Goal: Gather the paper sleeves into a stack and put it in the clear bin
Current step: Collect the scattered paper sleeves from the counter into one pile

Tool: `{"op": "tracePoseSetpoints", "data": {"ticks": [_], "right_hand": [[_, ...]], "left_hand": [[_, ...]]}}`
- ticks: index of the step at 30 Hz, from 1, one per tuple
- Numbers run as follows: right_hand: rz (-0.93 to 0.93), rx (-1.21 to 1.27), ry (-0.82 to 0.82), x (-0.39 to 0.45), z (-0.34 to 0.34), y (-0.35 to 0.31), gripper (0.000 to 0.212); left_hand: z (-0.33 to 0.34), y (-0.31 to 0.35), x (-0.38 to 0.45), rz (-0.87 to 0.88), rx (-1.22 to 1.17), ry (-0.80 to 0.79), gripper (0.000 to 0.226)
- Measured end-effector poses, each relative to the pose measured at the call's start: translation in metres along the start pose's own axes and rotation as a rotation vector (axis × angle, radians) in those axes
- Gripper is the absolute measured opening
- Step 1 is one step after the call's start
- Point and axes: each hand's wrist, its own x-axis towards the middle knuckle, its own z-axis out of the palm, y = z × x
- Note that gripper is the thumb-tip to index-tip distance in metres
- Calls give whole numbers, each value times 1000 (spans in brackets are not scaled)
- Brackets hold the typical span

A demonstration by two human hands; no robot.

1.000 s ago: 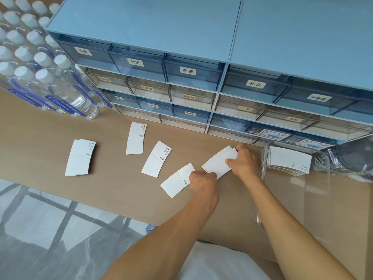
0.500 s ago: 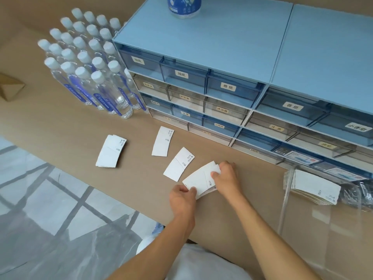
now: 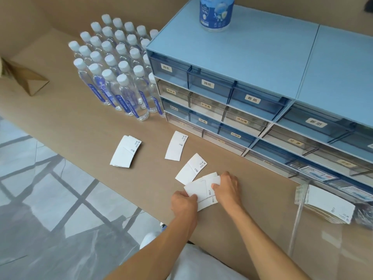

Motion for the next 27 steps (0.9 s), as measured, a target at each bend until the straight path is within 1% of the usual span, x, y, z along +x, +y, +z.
{"op": "tracePoseSetpoints", "data": {"ticks": [4, 8, 12, 16, 19, 24, 27], "right_hand": [[26, 144, 10, 0, -3, -7, 31], [-26, 182, -39, 11, -7, -22, 26], [-106, 133, -62, 32, -9, -48, 28], [-152, 81, -100, 49, -6, -69, 31], [-156, 10, -119, 57, 1, -75, 33], [-167, -100, -64, 62, 12, -80, 39], [-160, -145, -24, 59, 18, -81, 40]], "left_hand": [[-8, 5, 6, -46, -1, -62, 10], [-13, 11, 14, -79, -71, -124, 20], [-15, 26, 20, -71, -162, -110, 18], [-14, 38, 28, -124, -220, -71, 17], [-11, 45, 36, -166, -215, -39, 14], [-4, 53, 38, -193, -150, 4, 13], [-3, 54, 42, -218, -158, 29, 15]]}}
